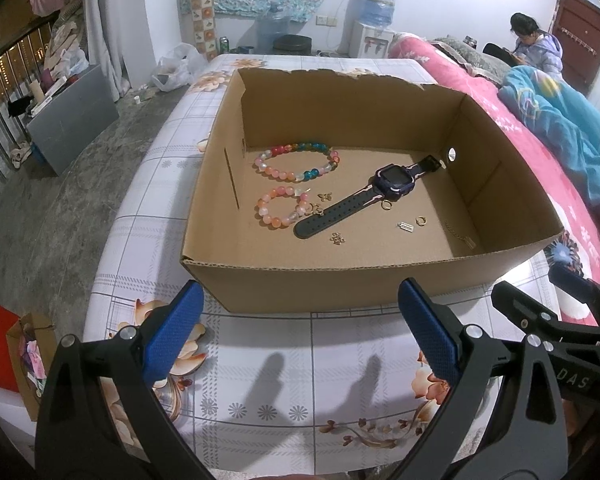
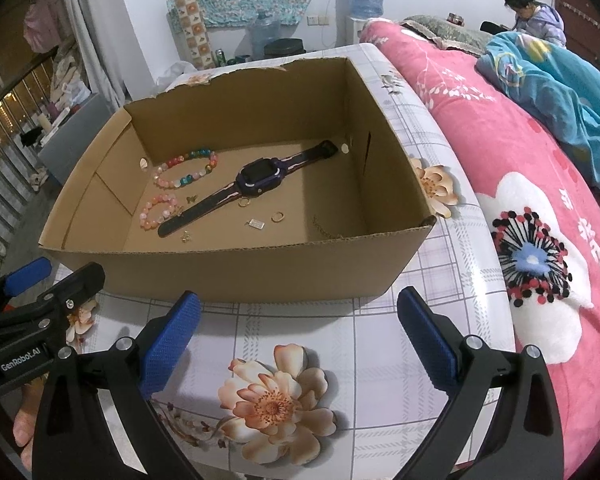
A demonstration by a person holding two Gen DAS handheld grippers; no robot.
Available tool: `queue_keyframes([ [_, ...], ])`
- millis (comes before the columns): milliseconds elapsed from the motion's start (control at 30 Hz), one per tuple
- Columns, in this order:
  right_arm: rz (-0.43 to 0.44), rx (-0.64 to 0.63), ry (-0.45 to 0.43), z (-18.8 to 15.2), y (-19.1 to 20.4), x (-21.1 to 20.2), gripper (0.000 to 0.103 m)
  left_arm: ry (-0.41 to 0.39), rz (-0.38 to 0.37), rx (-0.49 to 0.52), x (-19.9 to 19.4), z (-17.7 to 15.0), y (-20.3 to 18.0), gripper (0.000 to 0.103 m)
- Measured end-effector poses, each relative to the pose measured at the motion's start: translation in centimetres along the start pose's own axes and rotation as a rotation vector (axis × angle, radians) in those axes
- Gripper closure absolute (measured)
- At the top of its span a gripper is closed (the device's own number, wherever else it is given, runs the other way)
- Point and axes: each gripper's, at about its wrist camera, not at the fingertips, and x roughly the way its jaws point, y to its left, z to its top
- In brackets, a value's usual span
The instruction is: Organize jewelry
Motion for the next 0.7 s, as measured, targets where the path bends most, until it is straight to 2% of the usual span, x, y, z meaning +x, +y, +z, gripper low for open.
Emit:
queue_keyframes([
  [700,0.006,0.000,-0.002,0.15,0.13,0.11,0.007,0.007,0.001,0.000,0.04,-0.03,0.03,0.009],
])
